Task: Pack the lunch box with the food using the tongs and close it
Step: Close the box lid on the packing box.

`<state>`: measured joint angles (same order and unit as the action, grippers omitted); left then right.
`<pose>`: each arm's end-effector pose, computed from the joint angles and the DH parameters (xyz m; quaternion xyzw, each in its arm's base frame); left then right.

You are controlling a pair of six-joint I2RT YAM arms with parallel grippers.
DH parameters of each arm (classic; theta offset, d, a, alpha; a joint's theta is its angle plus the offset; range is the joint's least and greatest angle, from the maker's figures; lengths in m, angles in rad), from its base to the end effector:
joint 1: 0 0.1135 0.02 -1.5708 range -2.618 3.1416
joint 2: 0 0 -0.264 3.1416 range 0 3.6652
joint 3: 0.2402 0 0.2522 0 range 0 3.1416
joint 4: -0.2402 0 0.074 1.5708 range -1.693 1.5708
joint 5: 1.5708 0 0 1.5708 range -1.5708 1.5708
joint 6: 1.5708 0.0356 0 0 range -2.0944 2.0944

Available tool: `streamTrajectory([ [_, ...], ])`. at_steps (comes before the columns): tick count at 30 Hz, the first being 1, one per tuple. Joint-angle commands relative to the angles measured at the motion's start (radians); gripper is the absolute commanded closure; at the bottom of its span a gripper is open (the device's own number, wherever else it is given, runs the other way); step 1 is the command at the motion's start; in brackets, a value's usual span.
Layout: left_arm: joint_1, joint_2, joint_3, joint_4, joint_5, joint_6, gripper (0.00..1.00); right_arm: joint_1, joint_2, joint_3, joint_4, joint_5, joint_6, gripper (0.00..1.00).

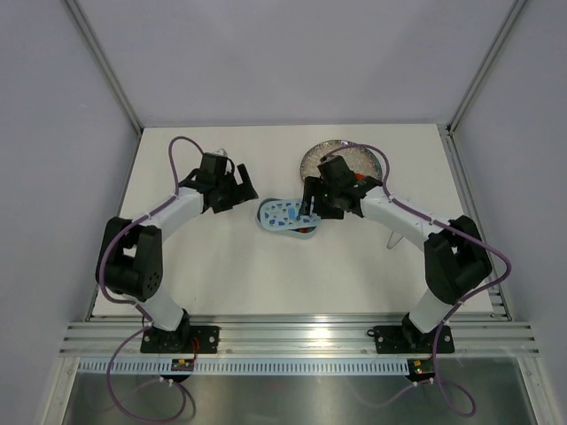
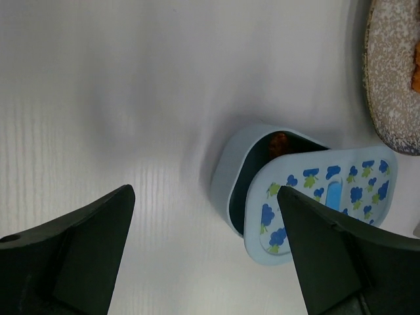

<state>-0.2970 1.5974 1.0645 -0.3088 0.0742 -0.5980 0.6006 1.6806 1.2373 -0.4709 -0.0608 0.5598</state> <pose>0.3257 -0.1025 0.2230 -0.1269 0.9251 -0.1854 0.3062 0.2981 0.2068 0.2383 -0.0291 0.9458 0.2007 0.2538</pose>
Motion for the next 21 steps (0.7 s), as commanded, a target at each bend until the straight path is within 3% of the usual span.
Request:
streamTrajectory([
  [1,0.007,0.074,0.061,0.080,0.116,-0.055,0.06,-0.060,-0.074,-0.010,0.040,0.079,0.015,0.25],
  [7,0.009,0.113,0.011,0.223,0.243,-0.124,0.07,-0.099,0.014,0.073,0.000,0.023,-0.026,0.01],
  [21,0.010,0.088,-0.067,0.344,0.329,-0.181,0.06,-0.104,0.116,0.083,0.078,-0.145,0.012,0.01],
])
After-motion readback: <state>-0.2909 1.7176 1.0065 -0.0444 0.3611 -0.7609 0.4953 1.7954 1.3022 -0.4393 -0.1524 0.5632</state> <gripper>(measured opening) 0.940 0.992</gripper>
